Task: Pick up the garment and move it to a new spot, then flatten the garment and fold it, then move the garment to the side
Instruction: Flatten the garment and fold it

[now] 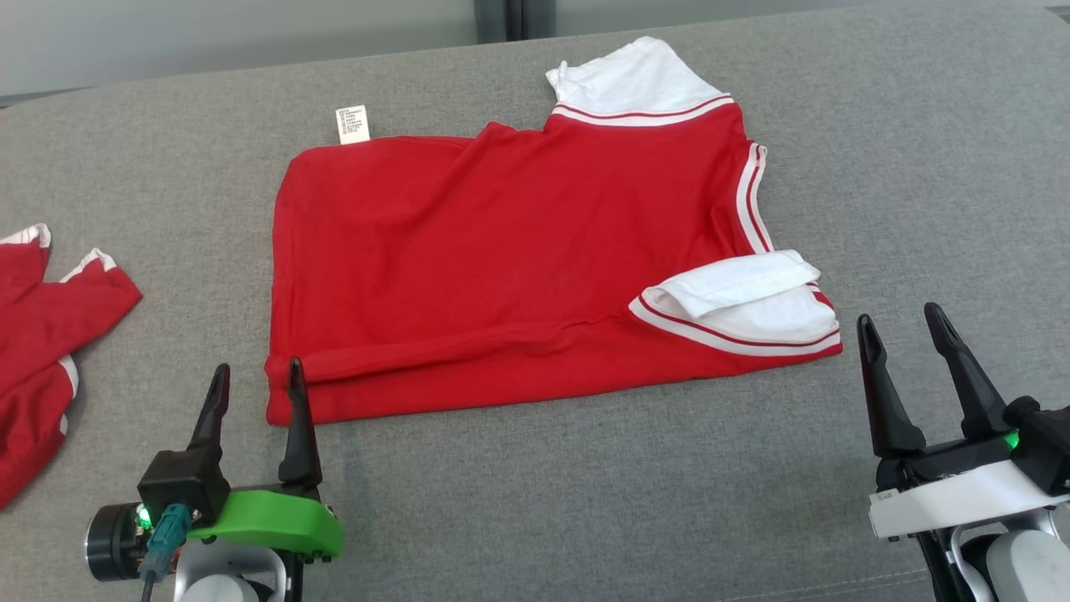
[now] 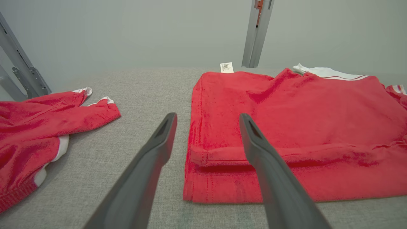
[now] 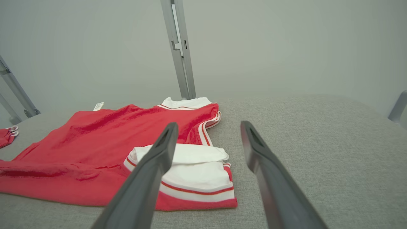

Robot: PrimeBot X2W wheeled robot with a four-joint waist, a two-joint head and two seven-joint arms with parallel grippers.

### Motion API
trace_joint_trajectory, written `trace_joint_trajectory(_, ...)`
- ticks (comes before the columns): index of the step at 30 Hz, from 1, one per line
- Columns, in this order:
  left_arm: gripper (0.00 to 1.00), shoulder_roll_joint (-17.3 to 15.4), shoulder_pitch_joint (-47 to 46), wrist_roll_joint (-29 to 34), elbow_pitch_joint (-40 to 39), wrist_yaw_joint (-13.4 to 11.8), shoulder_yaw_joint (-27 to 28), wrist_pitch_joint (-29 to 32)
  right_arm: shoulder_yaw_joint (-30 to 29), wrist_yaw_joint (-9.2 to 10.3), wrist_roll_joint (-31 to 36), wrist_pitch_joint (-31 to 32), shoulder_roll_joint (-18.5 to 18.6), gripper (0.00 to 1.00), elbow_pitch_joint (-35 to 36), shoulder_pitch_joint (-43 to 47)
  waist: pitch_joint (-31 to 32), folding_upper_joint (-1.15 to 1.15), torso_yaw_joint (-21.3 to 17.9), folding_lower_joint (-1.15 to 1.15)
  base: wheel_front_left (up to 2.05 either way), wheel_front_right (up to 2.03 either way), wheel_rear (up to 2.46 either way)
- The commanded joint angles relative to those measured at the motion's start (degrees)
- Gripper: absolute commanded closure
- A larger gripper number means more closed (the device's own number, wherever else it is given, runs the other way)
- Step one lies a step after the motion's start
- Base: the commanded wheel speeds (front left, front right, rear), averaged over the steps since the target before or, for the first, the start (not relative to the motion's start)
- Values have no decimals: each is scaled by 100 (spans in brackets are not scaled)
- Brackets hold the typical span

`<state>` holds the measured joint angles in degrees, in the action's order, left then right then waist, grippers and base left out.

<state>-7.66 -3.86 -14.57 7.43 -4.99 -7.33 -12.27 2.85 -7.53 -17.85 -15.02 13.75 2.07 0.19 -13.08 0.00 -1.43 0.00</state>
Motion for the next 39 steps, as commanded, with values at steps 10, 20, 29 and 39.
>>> trace_joint_trajectory(10, 0, 44, -488, -455, 1159, 352, -57, 457, 123, 8, -405, -17, 209, 0, -1287, -577, -458, 0, 106, 0, 0, 0, 0)
trace_joint_trajectory(20, 94, 195, -1145, -1098, 1997, 813, -77, 1080, 918, 8, -994, -7, 326, 57, -2660, -1671, -870, 0, 218, 0, 0, 0, 0)
trace_joint_trajectory(29, 100, 112, -1040, -1102, 1600, 827, -184, 1136, 1150, 9, -1426, -7, 568, 100, -2744, -1835, -812, 0, 303, 0, 0, 0, 0)
trace_joint_trajectory(39, 100, -182, -273, -948, 593, 517, -189, 1338, 509, 10, -1353, -10, 584, 100, -1850, -593, -330, 0, 323, 0, 0, 0, 0)
